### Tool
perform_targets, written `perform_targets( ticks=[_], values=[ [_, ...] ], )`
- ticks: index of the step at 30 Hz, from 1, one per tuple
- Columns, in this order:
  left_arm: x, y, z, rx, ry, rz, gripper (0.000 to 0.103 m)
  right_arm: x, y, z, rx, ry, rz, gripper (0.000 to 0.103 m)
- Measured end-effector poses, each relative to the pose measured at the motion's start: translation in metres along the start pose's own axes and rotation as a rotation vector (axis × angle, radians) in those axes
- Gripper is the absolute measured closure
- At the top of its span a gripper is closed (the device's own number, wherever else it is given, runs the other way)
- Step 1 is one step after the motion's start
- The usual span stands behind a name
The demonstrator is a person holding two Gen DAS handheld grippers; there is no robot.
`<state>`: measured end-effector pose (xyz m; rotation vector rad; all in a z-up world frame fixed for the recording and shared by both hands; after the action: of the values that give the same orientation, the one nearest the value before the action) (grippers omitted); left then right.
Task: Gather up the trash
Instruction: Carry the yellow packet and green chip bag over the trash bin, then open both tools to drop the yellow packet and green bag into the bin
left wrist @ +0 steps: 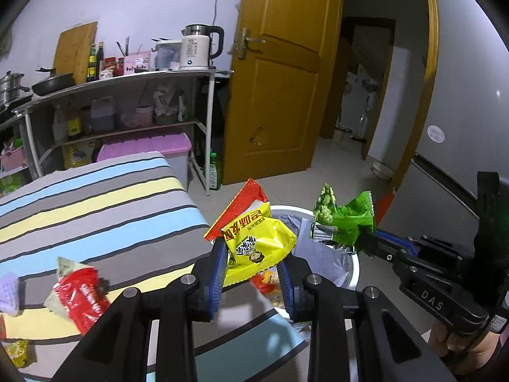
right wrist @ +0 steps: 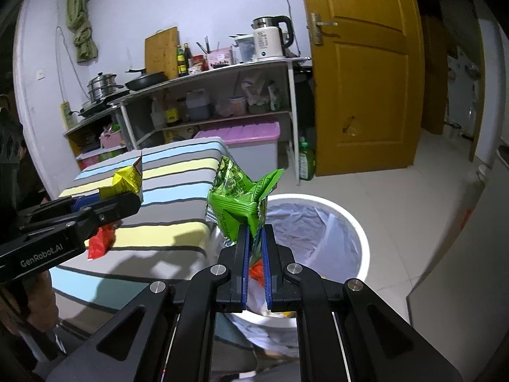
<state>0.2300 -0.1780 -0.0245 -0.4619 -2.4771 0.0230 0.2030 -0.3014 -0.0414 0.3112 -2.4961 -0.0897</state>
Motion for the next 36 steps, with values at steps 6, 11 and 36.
perform_targets(
  ticks=[6, 11, 36],
  values=[
    [-0.02, -0.012, -0.001, -0.015, 0.024, 0.027, 0.072, -0.008, -0.019, 0.007, -0.026, 0.02, 0.017, 0.095],
    [-0.041, -0.023, -0.001, -0.026, 0.059, 0.051, 0.072, -0.017, -0.032, 0.011, -0.048, 0.04, 0.027, 0.095],
    [-0.098, -0.016, 0.011, 0.038, 0.178, 0.121, 0.062, -0.05, -0.06, 0.027, -0.101, 0.126, 0.059, 0.074]
  ],
)
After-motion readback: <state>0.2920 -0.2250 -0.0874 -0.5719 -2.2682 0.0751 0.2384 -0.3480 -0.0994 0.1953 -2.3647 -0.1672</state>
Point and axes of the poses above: each gripper's, at about its wrist camera, not at the fingertips, and x roughly against the way its jaws point, y to its left, z to its underside, the point moved 7 cm from there along -x, roughly the way its jaws point, and after that the axes turned 2 degrees about -z, right-handed, at the moved point
